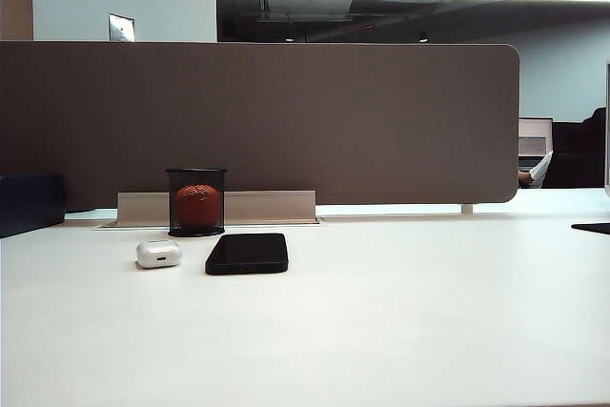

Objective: Find the wireless headphone case on the desktop and place it on the left side of the phone.

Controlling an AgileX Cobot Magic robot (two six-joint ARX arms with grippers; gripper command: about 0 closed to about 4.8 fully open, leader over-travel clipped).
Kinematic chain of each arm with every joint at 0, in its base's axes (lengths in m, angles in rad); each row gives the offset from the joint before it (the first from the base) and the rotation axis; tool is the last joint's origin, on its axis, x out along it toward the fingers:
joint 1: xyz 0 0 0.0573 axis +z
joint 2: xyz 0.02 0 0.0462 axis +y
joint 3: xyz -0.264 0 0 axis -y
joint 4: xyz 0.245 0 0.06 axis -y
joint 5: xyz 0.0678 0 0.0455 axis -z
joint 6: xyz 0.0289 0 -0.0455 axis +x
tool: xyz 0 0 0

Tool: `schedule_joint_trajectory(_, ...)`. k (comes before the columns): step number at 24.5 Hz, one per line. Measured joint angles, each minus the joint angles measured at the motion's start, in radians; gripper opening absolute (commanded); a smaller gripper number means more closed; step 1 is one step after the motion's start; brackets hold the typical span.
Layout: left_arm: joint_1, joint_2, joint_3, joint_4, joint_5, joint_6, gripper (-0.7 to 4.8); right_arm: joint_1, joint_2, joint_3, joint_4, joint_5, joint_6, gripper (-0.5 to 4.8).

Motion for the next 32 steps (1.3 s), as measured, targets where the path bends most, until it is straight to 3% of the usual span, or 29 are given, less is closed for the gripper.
schedule_joint_trajectory(7,0.0,0.0,0.0,0.0,0.0,0.0,-0.05,0.0,0.0,-0.047,0.047,0.017,-0.063,-0.04)
schedule_joint_trajectory(13,0.0,0.0,0.0,-0.001,0.0,0.0,-0.05,0.0,0.0,-0.047,0.079,0.132,-0.077,-0.04)
schedule_joint_trajectory(32,0.0,0.0,0.0,-0.016,0.0,0.0,-0.05,0.0,0.0,-0.047,0.07,0.132,-0.031,-0.01)
